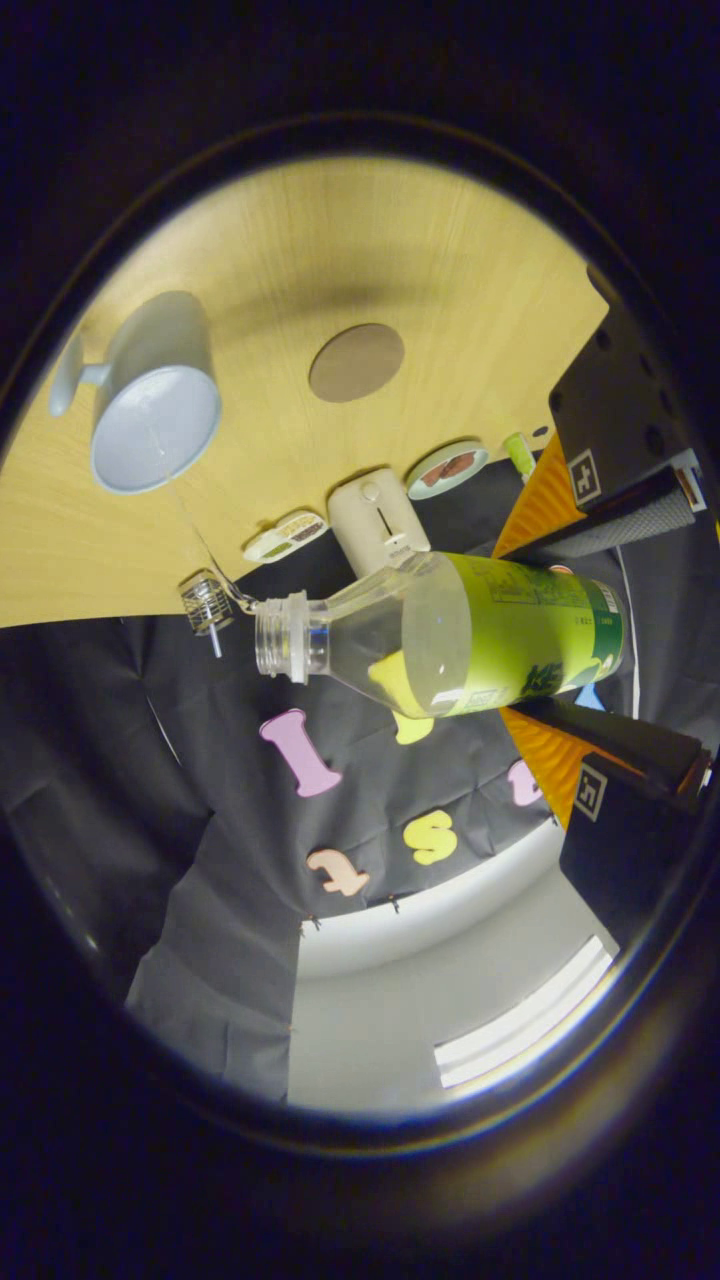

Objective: Take the bottle from table, then pour the juice into the cup, finally place the bottle on the coaster

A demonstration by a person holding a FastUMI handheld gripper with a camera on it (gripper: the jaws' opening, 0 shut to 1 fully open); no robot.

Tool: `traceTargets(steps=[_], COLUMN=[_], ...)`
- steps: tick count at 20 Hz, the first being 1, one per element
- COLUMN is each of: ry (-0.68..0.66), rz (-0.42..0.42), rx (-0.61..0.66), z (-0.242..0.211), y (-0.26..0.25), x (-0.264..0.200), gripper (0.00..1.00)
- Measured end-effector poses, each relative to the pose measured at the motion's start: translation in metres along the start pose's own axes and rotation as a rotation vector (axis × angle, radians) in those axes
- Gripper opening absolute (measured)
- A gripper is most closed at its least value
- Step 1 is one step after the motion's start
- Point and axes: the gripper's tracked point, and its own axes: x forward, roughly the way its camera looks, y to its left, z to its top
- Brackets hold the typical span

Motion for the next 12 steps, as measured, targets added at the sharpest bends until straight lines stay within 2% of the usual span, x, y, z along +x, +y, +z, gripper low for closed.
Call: traceTargets(steps=[12], ry=[-0.008], rz=[0.029], rx=[0.066], z=[0.002], y=[0.017], x=[0.000], gripper=[0.77])
